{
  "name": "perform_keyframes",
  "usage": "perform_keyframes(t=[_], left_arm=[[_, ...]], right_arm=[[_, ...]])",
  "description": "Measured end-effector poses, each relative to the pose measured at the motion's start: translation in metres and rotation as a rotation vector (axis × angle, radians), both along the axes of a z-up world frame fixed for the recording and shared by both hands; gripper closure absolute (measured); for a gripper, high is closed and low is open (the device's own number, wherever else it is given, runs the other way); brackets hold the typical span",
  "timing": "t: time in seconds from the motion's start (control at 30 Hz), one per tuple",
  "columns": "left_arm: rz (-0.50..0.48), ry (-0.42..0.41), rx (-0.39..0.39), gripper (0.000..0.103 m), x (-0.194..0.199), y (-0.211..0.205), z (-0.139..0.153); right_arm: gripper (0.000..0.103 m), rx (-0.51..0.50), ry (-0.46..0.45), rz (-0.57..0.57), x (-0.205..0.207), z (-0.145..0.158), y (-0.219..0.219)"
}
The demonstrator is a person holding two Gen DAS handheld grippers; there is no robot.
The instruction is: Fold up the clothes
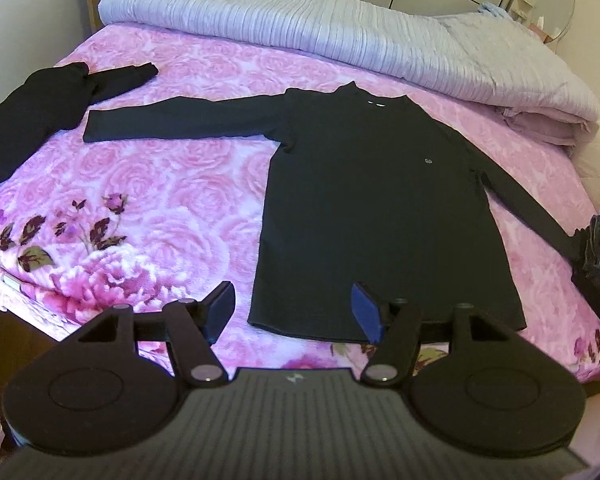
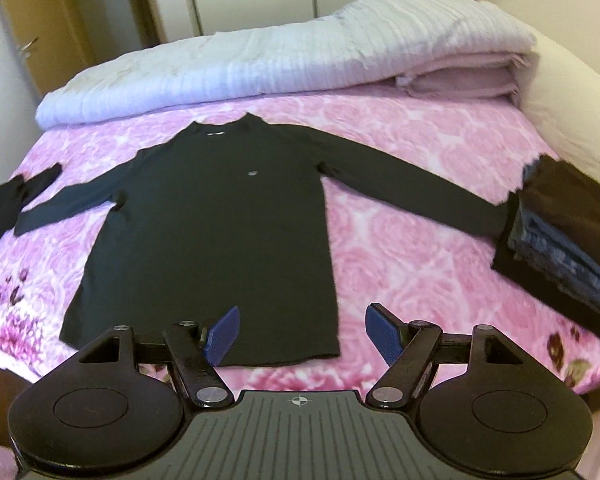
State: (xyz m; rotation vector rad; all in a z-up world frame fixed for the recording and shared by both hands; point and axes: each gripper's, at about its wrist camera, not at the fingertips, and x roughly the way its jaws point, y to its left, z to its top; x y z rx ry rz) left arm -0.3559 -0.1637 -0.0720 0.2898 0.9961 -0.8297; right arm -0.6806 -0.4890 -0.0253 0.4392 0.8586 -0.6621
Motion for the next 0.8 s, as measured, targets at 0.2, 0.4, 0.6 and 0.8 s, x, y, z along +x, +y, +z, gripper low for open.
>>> perform_keyframes(t=[0.2,0.4,0.6,0.8], left_arm=[[-0.002,0.003,0.001,0.043,-0.008,0.005,-0.001],[-0.005,0.002,0.008,0.043,-0.013,0.008,-0.001],[-0.01,0.0,0.022,0.043,-0.016,0.011,-0.002],[0.012,0.005,0.033,0.043,-0.019,0.024,-0.002]], right_arm=[[0.03,0.003,0.021,0.059,0.01,-0.004,0.013],[0.03,0.007,0.036,0.07,0.009,-0.007,0.023],[0.03,0.013,0.045,0.067,0.005,-0.008,0.031],[0.03,0.044,0.05,0.079,0.006,-0.017,0.036]])
